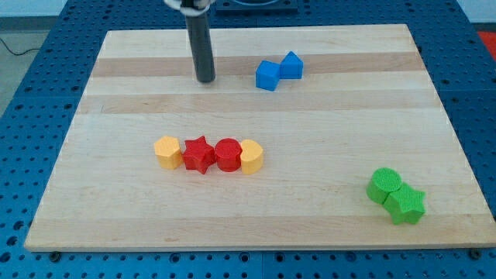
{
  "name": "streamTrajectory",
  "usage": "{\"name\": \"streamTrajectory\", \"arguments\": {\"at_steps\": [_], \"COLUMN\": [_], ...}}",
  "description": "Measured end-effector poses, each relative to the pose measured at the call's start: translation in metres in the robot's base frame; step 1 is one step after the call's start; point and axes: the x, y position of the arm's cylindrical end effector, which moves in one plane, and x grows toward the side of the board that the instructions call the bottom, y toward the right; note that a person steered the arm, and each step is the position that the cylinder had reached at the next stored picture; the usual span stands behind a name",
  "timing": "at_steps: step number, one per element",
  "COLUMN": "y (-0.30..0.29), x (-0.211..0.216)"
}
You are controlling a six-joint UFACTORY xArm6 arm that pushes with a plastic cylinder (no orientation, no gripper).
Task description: Move the red star vertical above red circle
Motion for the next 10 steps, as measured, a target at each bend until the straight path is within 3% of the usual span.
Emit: {"name": "streamTrajectory", "arguments": {"at_steps": [2, 4, 6, 7, 8, 10], "y": [0.113, 0.158, 0.159, 0.11, 0.019, -0.016], "x": [0.038, 0.119, 0.192, 0.211, 0.194, 0.109]}}
